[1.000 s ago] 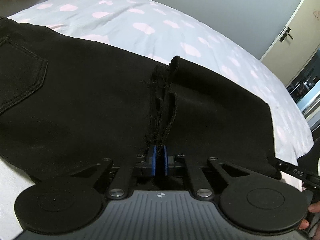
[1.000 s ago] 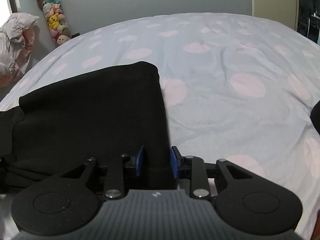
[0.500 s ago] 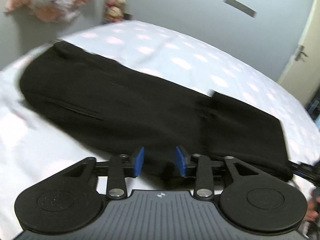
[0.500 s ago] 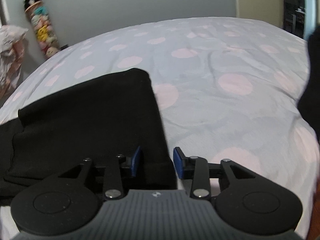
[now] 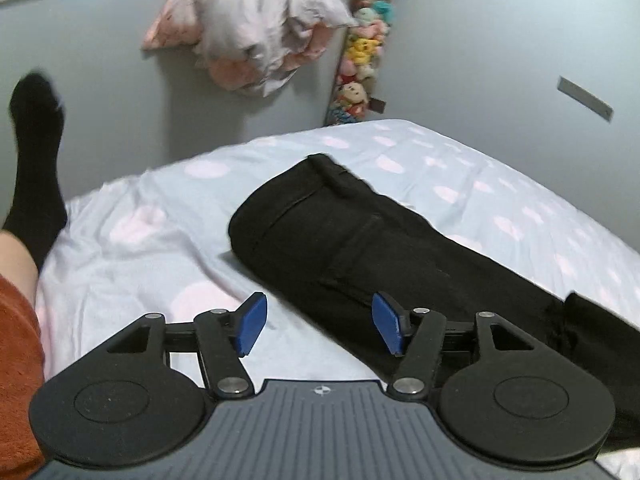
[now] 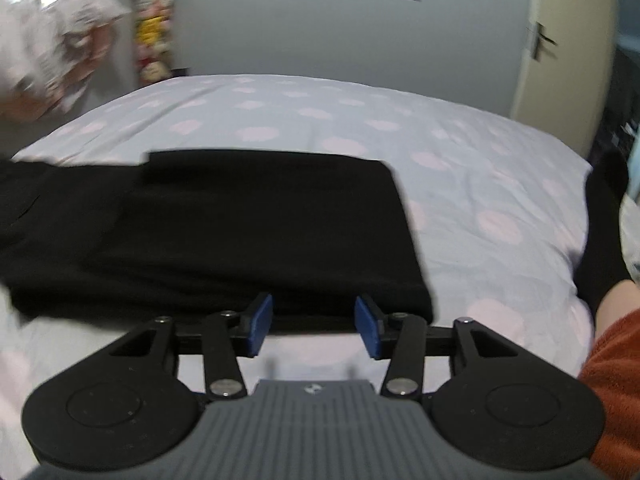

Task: Fold clothes
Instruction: 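Grasp the jeans waistband with the left tool and lift it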

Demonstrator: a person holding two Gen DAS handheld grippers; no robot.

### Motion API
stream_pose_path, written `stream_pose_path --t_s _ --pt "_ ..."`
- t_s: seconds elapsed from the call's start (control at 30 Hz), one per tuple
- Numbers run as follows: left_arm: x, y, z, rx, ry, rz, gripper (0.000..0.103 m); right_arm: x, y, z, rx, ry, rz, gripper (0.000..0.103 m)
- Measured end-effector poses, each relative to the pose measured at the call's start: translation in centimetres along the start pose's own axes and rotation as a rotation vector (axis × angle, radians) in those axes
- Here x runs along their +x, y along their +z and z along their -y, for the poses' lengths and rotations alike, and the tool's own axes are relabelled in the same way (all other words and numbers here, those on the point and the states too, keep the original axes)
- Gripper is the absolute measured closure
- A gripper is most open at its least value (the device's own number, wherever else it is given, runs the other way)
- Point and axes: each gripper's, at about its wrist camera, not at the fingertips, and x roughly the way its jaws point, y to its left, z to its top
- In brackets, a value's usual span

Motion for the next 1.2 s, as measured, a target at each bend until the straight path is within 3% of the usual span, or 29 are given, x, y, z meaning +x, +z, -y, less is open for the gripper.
stream_pose_path --t_s 0.2,0.33,0.47,0.63,0.8,0.87,0.9,0.93,1.1,1.2 --pt "2.0 0.8 -4.4 -0.249 -0.071 -0.095 0.026 0.3 -0.6 -2.2 -0.016 0.016 -0.007 0.051" --pt "3.0 0.9 -6.9 -0.442 -0.159 -0.106 0.026 0.8 -0.5 -2.6 0.009 0.012 -0.007 0.051" --pt "5.2 0.8 -7.9 -0.544 -0.204 -0.144 0.026 1.3 -0.4 -3.0 0.033 0.008 -0.008 0.051" --pt "8.3 0.6 -7.9 -0.573 -0.165 -0.179 0.026 2.0 -0.3 -3.5 0.063 0.003 -0.009 0.051" --pt "9.2 0.3 -7.8 -0.556 -0.181 -0.138 0.025 2.4 -0.3 -3.7 0.047 0.010 -0.007 0.051" --pt "9.3 0.3 -7.6 -0.550 -0.192 -0.125 0.033 2.6 -0.4 -3.9 0.046 0.015 -0.013 0.051" --pt "9.4 0.3 -7.6 -0.559 -0.208 -0.123 0.046 2.8 -0.4 -4.0 0.047 0.017 -0.017 0.052" --pt "9.5 0.3 -7.6 -0.571 -0.227 -0.121 0.052 2.8 -0.4 -4.1 0.042 0.019 -0.016 0.052" --pt "8.2 1.1 -6.0 -0.482 -0.190 -0.072 0.064 2.4 -0.5 -4.5 0.024 0.021 -0.008 0.052" --pt "6.3 2.0 -4.8 -0.420 -0.214 0.000 0.074 2.1 -0.6 -4.5 0.017 0.020 -0.001 0.053"
